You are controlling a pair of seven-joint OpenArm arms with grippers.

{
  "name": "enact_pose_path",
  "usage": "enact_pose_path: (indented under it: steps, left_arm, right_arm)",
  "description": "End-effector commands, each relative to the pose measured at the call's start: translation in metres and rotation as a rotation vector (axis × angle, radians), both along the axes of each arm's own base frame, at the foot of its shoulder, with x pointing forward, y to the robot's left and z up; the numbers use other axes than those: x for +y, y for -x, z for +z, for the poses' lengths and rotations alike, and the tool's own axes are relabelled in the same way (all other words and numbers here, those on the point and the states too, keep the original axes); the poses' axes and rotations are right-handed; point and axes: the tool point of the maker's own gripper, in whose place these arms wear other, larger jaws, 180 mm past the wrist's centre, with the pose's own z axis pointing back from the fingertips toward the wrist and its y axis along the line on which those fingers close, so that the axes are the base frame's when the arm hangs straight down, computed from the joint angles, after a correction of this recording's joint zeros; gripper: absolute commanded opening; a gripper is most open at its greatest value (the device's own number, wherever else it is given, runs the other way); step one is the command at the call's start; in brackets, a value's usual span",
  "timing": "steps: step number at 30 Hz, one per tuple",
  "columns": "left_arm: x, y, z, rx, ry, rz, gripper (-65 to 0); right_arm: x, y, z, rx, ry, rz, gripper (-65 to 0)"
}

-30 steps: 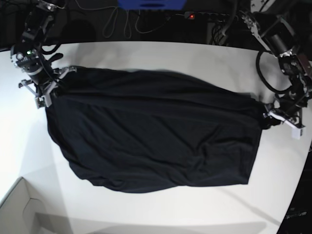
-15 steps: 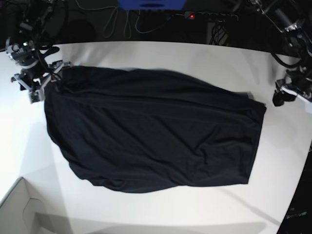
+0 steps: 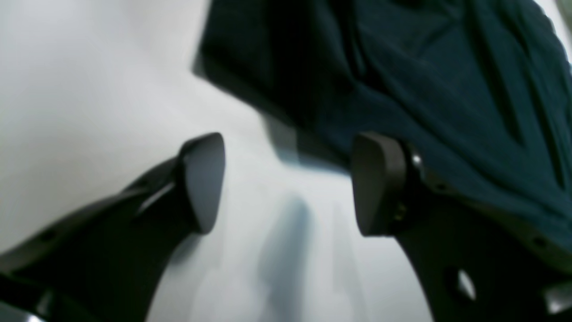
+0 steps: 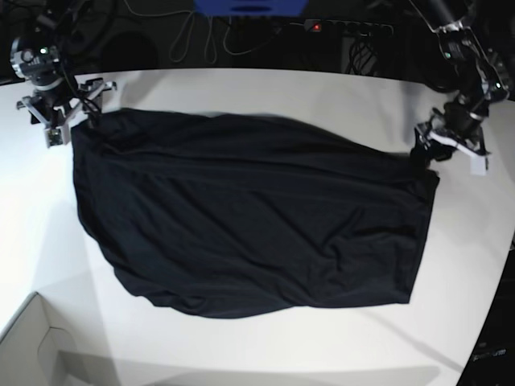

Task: Layout the t-shirt on the table in an organized manner, then fold the t-shirt properly
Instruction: 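Hold the shirt edge with both grippers and lift it slightly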

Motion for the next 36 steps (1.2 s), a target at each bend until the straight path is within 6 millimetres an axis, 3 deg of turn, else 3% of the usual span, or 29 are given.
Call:
enact_pose_path:
  steps: [1,3,8,18,24,26,29,33,34,36]
  left_arm:
    - [0.005,-0.015,0.021,-0.083,-0.009,0.006,-21.8]
    - [0.006,-0.026,0.027,-0.1,-0.017,0.006,-21.8]
    - [0.006,-0.045,0.019,-0.064,-0.044,0.002,-21.8]
    - [0.002,-0.041,-0.019,0.031,0.036,0.016,-21.8]
    - [-0.003,-0.041,-0.029,0.049,0.067,0.014,-22.8]
    - [-0.003,-0.041,-0.029,0.05,0.07,0.013,-28.3]
    - [-0.003,-0.043,-0.029,0.049,0.071,0.013,-45.2]
    - [-0.003,-0.043,-0.029,0.049,0.071,0.013,-62.0]
    - [-0.003,-0.042,-0.029,0.049,0.069,0.013,-65.0]
    - [0.004,-0.042,-0.027,0.049,0.056,0.014,-64.6]
  right_arm:
    - [-0.002,-0.005,0.01,-0.038,0.009,0.003,-25.0]
    - [-0.001,-0.001,0.007,-0.027,0.007,0.004,-25.0]
    - [-0.001,0.001,0.007,-0.024,0.008,0.003,-25.0]
    - [0.0,0.009,0.003,-0.002,0.008,0.008,-24.7]
    - [0.0,-0.002,0.005,-0.025,0.001,0.005,-24.7]
    - [0.0,-0.005,0.006,-0.032,-0.001,0.004,-24.7]
    - [0.001,-0.014,-0.001,-0.032,-0.026,-0.005,-24.7]
    - [0.001,-0.022,-0.012,-0.024,-0.06,-0.015,-24.7]
    - [0.0,-0.025,-0.012,-0.028,-0.064,-0.017,-24.7]
    - [0.0,-0.027,-0.011,-0.032,-0.061,-0.015,-24.7]
